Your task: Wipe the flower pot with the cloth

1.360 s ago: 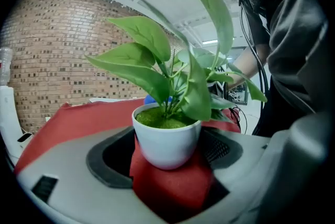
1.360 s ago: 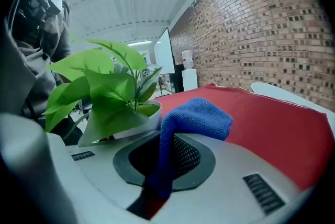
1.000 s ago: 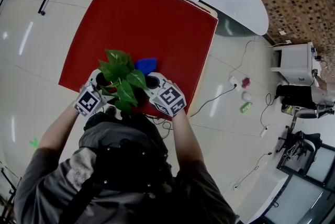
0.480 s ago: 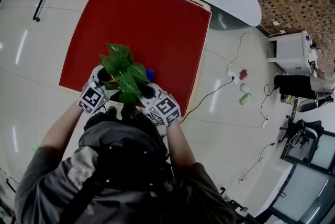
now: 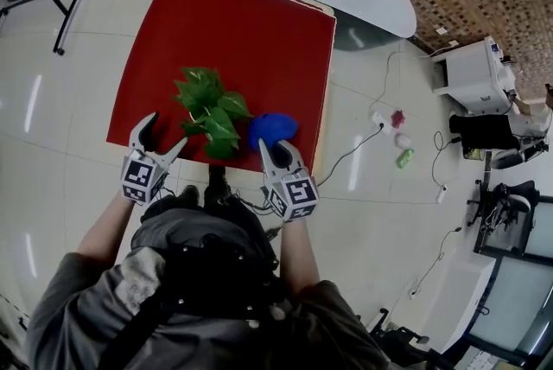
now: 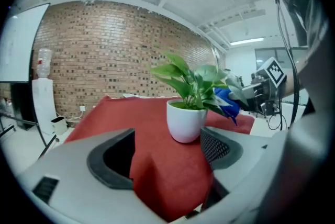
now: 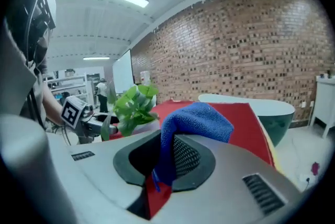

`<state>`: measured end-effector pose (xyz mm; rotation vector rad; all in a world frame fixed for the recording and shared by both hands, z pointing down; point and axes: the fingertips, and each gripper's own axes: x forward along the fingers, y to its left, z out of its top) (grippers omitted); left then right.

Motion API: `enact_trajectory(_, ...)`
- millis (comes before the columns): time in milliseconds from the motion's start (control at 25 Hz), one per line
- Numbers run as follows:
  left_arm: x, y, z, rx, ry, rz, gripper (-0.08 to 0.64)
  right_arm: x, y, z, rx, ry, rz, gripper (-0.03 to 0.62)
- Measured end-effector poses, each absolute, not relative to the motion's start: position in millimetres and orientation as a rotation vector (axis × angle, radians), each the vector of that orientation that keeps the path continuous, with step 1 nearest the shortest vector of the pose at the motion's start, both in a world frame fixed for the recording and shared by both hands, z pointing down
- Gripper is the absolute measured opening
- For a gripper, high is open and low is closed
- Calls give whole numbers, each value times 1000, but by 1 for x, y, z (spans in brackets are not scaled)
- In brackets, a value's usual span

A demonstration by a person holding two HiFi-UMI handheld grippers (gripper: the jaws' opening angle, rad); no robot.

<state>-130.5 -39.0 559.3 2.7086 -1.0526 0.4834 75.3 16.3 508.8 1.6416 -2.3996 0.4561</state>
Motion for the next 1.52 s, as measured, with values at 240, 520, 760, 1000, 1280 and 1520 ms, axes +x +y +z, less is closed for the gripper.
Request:
enact_trajectory(240, -174, -38, 459, 2749, -1258, 227, 137, 88, 38, 420, 1870, -2371, 265, 64)
enact_trajectory(520, -167, -32, 377, 2846, -1272, 53, 11, 89, 63, 351, 1986, -2358, 133, 64)
enact_trajectory(760, -160, 20, 336, 2819, -1287, 60, 11, 82, 107, 316, 1954, -2413, 49, 64)
enact_trajectory(1000, -140, 129, 315, 2787, -1197, 126, 11, 84, 198, 291, 1907, -2468, 9, 63)
enact_trajectory(1280, -121, 268, 315, 2747, -1223, 91, 11, 91, 341, 297, 1848, -2479, -22, 63)
enact_trajectory(1520, -117, 371, 304, 2778, -1202, 92, 11, 81, 452, 288, 1820, -2490, -42, 63)
